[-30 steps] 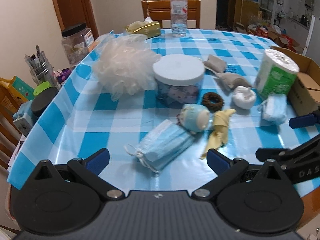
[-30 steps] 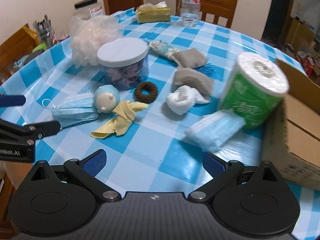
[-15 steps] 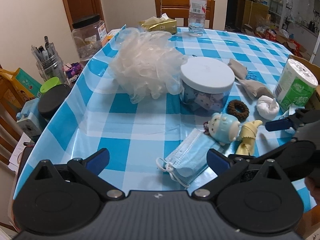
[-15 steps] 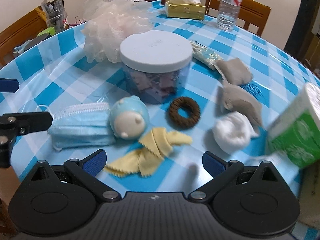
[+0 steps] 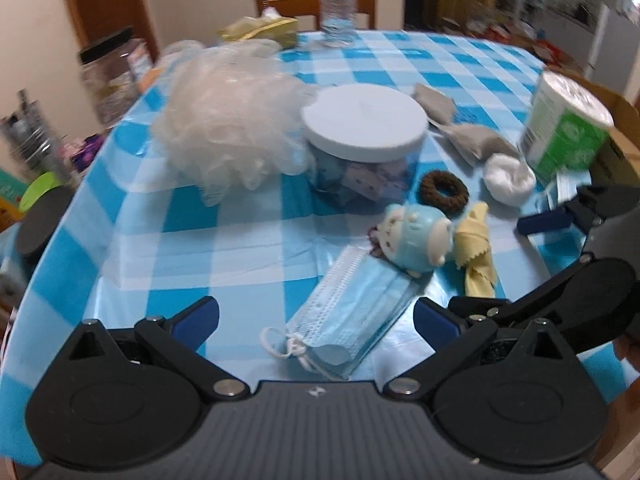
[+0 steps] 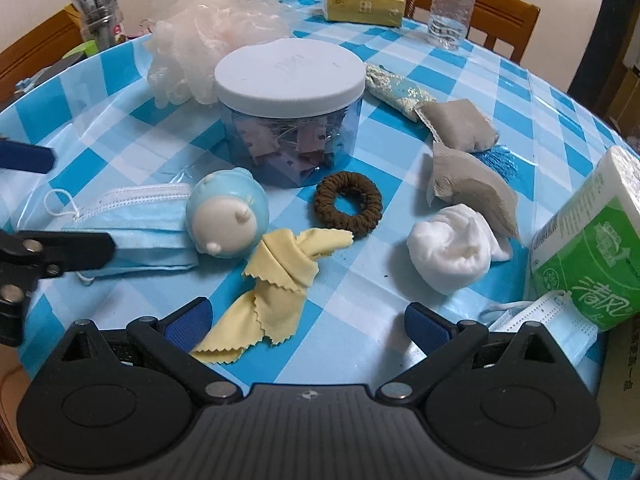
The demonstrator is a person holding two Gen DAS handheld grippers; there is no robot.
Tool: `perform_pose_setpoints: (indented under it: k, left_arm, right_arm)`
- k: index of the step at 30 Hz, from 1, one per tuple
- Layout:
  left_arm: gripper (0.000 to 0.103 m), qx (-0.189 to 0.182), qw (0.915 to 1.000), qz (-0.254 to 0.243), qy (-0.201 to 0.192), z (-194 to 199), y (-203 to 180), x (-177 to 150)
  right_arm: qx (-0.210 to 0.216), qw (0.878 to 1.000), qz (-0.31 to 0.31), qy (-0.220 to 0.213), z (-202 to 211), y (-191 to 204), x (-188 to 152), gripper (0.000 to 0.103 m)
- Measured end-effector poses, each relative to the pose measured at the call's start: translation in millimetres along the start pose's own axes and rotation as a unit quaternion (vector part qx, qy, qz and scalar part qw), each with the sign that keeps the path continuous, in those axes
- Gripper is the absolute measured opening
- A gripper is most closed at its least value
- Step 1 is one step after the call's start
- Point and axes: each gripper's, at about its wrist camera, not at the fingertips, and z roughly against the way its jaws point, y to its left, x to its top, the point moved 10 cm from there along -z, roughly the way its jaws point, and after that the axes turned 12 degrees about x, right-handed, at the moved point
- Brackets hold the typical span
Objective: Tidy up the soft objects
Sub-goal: 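Close the left tool on the blue face mask while the right tool approaches the yellow cloth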
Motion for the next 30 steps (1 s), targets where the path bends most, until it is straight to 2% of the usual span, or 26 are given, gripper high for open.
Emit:
perform_pose_setpoints:
  k: [3, 6, 9, 13, 22, 26, 28, 30]
  left_arm:
    - [0.102, -0.012, 0.9995, -0.027, 0.009, -9.8, -8.2, -3.4]
    - [0.102, -0.05, 0.9981, -0.021, 0.027, -21.0, -10.4, -8.6]
    - [0.102, -0.071, 0.996, -0.021, 0.05, -31.9, -10.2, -17.3]
    - [0.103, -0.067, 0.9954, -0.059, 0.036, -33.0, -13.0, -19.4]
    - [0.103, -0.078, 0.9924, -0.089, 0.033, -35.0, -14.7, -13.6]
    - [0.1, -0.069, 0.988, -0.138, -0.003, -31.3, -23.1, -5.0]
    - [0.095, -0.084, 0.9856, -0.147, -0.003, -31.4, -26.6, -3.2]
    - [0.084, -0.108, 0.9842, -0.14, 0.003, -32.0, -29.8, -1.0]
  right_arm:
    - [0.001, 1.0, 0.002, -0.012, 1.8, 0.0, -2.6, 0.103]
    - [0.0, 1.0, 0.005, -0.026, 3.8, 0.2, -5.0, 0.103]
    - [0.003, 1.0, 0.008, -0.029, 5.4, -0.6, -6.7, 0.103]
    - [0.009, 1.0, 0.015, -0.023, 7.0, -1.5, -8.4, 0.103]
    - [0.008, 1.0, 0.015, -0.024, 7.7, -0.9, -9.9, 0.103]
    - [0.009, 0.999, 0.019, -0.026, 8.5, -0.8, -10.7, 0.103]
    - [0.011, 0.999, 0.021, -0.028, 9.0, -0.7, -11.4, 0.103]
    - [0.012, 0.999, 0.022, -0.03, 9.5, -0.6, -11.5, 0.103]
